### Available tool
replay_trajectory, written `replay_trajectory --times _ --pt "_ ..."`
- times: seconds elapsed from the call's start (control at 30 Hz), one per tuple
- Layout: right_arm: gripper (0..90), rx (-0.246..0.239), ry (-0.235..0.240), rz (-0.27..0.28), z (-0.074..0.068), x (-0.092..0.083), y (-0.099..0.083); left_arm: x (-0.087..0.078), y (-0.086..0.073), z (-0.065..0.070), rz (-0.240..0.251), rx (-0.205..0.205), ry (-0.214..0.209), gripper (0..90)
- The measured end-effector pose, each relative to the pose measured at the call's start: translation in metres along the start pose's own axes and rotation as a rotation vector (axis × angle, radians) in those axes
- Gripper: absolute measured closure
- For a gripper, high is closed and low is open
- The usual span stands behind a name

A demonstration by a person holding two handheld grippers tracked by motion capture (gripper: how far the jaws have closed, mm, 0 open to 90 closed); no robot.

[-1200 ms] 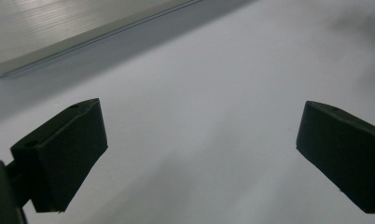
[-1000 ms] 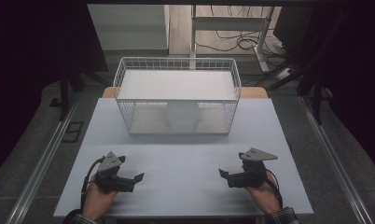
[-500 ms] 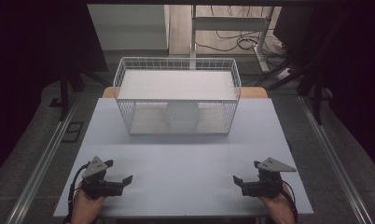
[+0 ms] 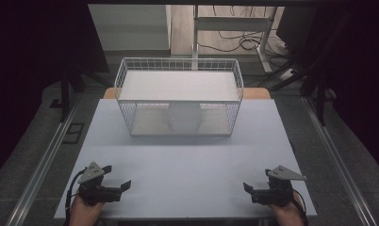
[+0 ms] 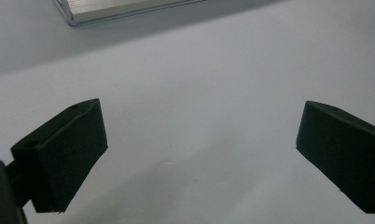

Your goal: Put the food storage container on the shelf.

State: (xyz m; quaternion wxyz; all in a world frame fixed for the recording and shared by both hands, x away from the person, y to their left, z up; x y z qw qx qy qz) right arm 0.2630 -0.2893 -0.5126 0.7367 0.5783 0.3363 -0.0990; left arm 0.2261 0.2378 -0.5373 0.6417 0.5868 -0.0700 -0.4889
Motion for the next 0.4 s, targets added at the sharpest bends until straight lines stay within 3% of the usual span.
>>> replay_trajectory --times 0.4 --pt "0.2 0.015 -0.006 -0.027 0.0016 0.0027 -0.0003 0.0032 0.0003 -0.0004 -0.029 -0.004 0.004 2.5"
Point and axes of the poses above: each handheld gripper's, and its own axes: x roughly forward along the jaws, y roughly out of its top, z roughly to its right, the point moved 2 cm from there along x, roughly forward along the jaws, and after that the axes turned 14 degrees about -y, right-handed, at the moved point
